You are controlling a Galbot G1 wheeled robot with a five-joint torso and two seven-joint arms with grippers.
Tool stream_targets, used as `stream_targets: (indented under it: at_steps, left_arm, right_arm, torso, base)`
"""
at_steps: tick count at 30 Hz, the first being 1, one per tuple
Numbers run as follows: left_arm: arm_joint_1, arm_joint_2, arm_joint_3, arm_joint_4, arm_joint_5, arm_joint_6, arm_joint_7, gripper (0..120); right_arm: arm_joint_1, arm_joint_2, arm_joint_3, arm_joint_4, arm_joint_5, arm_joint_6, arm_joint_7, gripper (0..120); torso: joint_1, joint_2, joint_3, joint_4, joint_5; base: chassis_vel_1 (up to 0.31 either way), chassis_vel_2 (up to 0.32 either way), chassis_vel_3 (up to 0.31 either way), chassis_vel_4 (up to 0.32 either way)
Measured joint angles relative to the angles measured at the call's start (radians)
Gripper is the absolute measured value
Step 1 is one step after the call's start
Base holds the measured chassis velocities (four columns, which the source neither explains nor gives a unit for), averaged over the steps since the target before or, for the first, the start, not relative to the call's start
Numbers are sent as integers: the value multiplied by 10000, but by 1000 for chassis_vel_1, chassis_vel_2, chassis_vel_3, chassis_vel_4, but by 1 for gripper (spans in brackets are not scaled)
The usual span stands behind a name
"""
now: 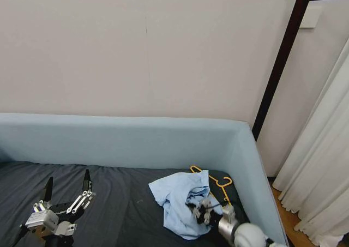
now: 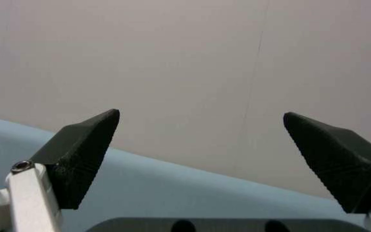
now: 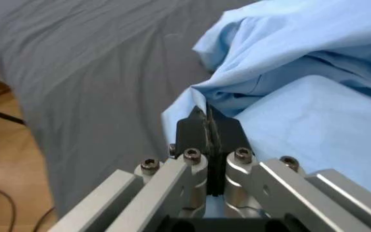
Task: Pick up the clothes from the sofa and hang them on the clothes hanger.
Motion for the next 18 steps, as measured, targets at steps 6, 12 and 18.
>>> stream_targets:
  at_steps: [6,12,18]
  left_arm:
    - [-133,-15,-100,604,26,94,-1,100]
    - [-128,335,-326,1228,-147,168,106,100]
    - [-104,732,-799,1574,-389,196,137,100]
  right_arm:
    - [-256,65,-322,941,1368,81,325,19]
    - [218,431,-362,1691,3256,292,1458,39]
    - [747,998,723,1567,4394,159,2247,62]
  torso:
    - [0,0,0,0,-4]
    - [0,0,1,2,-2]
    - [1,0,2,2,-1]
  base:
    - [0,0,0,0]
    - [0,0,0,0]
    - [0,0,0,0]
